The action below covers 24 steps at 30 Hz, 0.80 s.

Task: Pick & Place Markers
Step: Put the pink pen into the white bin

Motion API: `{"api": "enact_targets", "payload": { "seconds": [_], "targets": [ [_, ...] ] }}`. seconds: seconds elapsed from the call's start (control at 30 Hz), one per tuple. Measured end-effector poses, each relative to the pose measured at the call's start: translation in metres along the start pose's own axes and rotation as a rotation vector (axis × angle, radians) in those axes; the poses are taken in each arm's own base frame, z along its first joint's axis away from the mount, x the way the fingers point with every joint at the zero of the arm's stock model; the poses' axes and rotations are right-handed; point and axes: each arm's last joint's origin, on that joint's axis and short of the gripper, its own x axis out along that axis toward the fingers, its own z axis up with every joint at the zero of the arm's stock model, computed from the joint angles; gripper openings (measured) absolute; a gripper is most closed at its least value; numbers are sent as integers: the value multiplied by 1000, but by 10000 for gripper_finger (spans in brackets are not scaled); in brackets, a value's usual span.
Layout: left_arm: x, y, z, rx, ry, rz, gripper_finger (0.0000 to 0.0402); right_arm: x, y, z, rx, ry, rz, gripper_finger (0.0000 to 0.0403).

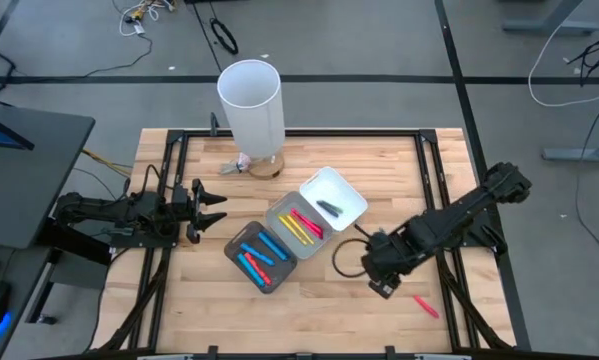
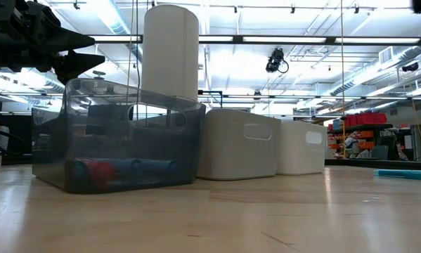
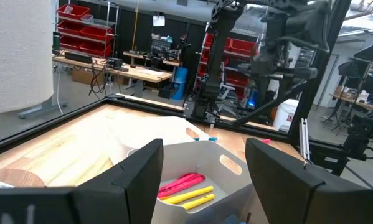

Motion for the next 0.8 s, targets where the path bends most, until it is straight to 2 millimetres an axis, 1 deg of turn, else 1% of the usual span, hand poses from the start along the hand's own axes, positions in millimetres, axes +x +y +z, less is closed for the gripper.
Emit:
{"api": "enact_targets", "payload": {
  "seconds": [0.13,0.3,0.63,0.8],
  "targets": [
    [0,0,0,0,0,0,234,10,-8,-20,-15,57,-18,208],
    [0,0,0,0,0,0,234,19,-20,-37,-9,118,-26,208],
    [0,0,0,1,1,0,234,28,-37,-59,-4,164,-18,208],
    [0,0,0,0,1,0,234,29,-41,-64,7,168,-11,208]
  ]
}}
